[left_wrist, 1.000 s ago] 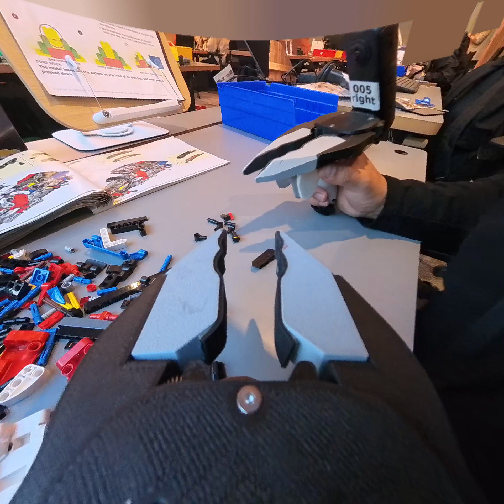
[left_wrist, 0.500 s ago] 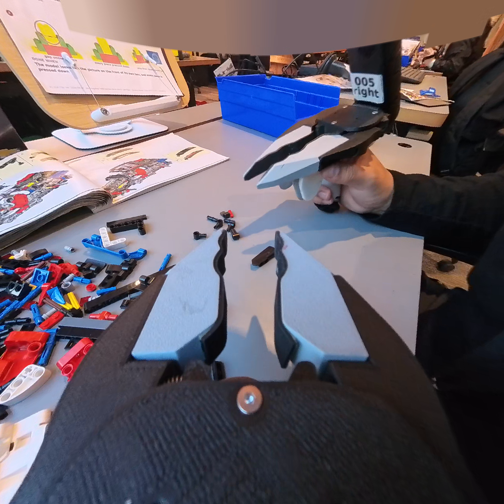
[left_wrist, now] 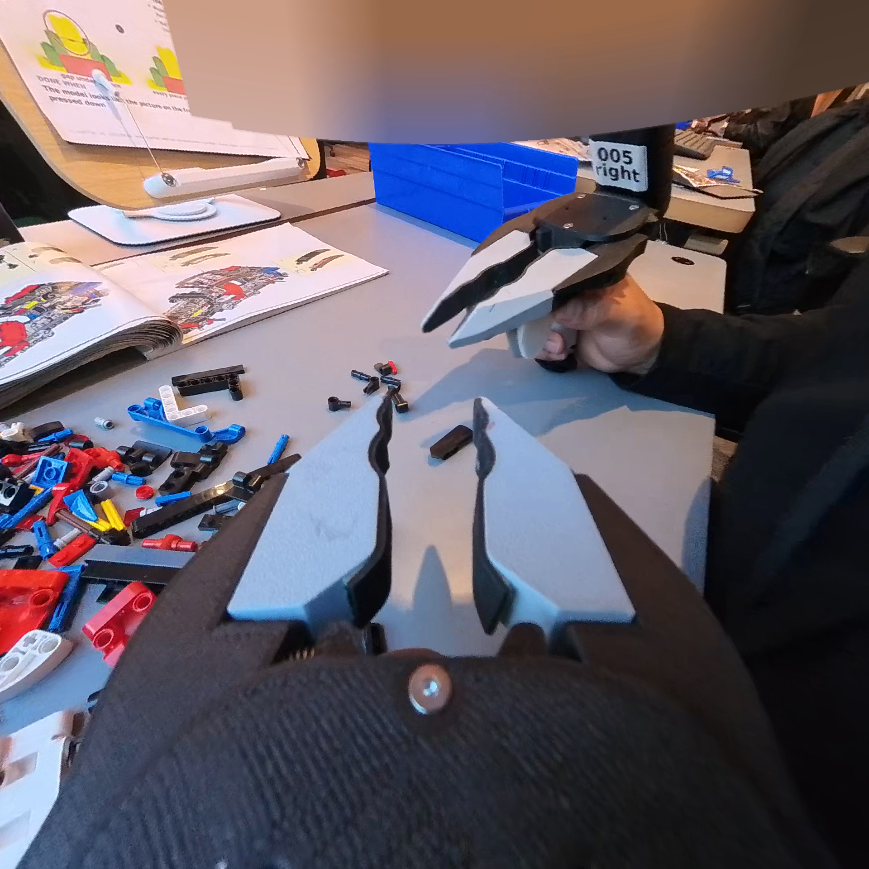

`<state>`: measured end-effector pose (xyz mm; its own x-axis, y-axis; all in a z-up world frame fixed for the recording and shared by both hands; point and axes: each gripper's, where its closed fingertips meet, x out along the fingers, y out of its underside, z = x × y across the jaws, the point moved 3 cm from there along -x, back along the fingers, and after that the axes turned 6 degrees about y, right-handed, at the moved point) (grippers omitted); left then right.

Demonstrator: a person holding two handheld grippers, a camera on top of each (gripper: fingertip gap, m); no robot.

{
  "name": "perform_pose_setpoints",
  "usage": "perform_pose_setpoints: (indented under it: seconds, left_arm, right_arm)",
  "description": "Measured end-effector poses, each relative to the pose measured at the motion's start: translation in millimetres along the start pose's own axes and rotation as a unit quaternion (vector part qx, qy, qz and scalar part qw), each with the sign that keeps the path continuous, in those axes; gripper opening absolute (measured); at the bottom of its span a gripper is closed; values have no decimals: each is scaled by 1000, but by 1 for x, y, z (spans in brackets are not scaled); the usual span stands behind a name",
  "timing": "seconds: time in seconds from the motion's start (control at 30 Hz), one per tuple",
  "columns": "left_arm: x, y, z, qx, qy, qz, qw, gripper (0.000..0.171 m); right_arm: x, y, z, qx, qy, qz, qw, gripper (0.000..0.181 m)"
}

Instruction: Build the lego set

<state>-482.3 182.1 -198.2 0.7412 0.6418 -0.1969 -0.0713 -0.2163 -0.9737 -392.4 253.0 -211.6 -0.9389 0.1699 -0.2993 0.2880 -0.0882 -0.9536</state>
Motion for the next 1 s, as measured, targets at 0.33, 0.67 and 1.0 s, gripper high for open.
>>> perform_pose_setpoints:
  seconds: [0.33, 0.67, 1.0]
  left_arm:
    - [-1, -1, 3, -16, 6, -7, 1000, 30]
    - [-2, -1, 0, -2, -2, -5, 1000, 30]
    - [-1, 3, -7, 22, -7, 12, 1000, 29]
  right_arm:
    - [3, 6, 15, -31, -46, 22, 998, 24]
    - [1, 23, 18, -57, -52, 81, 994, 26]
    - [-1, 42, 17, -113, -26, 138, 984, 27]
